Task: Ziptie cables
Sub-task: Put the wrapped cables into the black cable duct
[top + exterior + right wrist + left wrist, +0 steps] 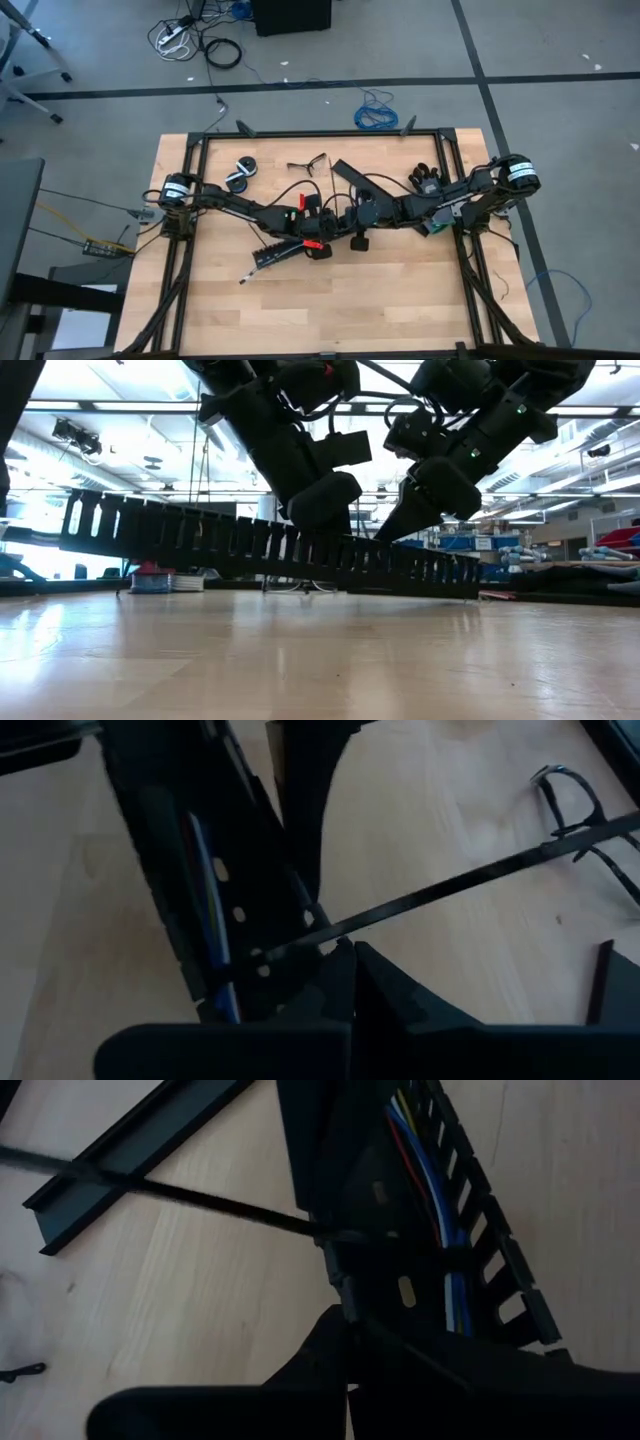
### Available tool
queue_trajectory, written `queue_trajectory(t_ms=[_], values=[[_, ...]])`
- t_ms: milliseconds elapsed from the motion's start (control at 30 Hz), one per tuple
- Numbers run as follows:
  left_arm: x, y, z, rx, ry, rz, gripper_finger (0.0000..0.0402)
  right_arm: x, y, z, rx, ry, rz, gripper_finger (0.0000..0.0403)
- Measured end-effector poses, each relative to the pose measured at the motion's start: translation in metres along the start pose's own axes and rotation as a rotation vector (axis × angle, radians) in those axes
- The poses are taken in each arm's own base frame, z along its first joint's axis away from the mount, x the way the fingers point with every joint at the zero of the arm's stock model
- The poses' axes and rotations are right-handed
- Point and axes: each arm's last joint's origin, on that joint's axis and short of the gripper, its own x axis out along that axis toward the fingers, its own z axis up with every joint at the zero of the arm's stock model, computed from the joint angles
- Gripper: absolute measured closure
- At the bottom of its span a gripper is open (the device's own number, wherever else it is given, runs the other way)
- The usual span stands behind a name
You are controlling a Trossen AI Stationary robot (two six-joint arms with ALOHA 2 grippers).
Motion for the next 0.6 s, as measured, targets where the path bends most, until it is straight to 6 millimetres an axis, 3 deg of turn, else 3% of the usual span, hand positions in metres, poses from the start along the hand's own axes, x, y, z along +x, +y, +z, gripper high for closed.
queue_trajectory(t_ms=[433, 600], values=[[0.0, -0.0002, 0.0, 0.0, 0.001, -0.006, 0.0401, -0.0003, 0.0002, 0.0013, 0.009, -0.015, 0.019, 0.0399], [-0.0002, -0.0007, -0.0003, 0.002, 0.003, -0.011, 0.0401, -0.0004, 0.0015, 0.0014, -0.004, -0.016, 0.073, 0.0359]])
